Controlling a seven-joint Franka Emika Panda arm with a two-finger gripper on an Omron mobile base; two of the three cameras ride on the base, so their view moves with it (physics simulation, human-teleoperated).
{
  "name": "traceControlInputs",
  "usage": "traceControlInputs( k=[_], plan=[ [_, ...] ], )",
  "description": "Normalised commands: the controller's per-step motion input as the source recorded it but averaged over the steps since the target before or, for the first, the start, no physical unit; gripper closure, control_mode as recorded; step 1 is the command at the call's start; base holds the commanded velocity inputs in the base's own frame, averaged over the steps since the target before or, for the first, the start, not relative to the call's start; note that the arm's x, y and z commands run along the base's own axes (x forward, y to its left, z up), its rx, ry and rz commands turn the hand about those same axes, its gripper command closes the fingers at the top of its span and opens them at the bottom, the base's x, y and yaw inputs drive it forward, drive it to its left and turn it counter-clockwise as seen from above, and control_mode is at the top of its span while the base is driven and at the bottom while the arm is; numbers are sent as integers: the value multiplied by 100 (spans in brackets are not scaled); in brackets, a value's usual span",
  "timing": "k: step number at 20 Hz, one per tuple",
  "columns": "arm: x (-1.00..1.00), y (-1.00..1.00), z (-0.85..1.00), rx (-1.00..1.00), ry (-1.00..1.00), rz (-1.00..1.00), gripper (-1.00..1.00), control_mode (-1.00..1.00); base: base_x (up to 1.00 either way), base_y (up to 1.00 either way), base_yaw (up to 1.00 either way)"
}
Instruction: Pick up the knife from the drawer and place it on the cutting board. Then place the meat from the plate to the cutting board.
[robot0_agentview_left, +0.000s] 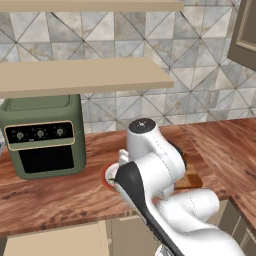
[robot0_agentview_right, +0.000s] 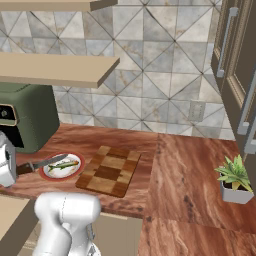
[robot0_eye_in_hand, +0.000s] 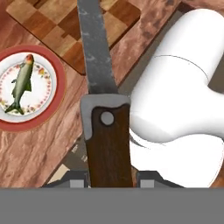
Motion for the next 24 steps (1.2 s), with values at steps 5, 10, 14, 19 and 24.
traceControlInputs(
  k=[5, 10, 14, 19, 24],
  plan=[
    [55, -57, 0, 0, 10, -4, 100, -100, 0, 0, 0],
    [52, -49, -11, 0, 8, -4, 100, -100, 0, 0, 0],
    [49, -50, -22, 0, 9, -2, 100, -100, 0, 0, 0],
    [32, -55, -27, 0, 3, 0, 100, -100, 0, 0, 0],
    [33, -47, -31, 0, 0, 0, 100, -100, 0, 0, 0]
  ],
)
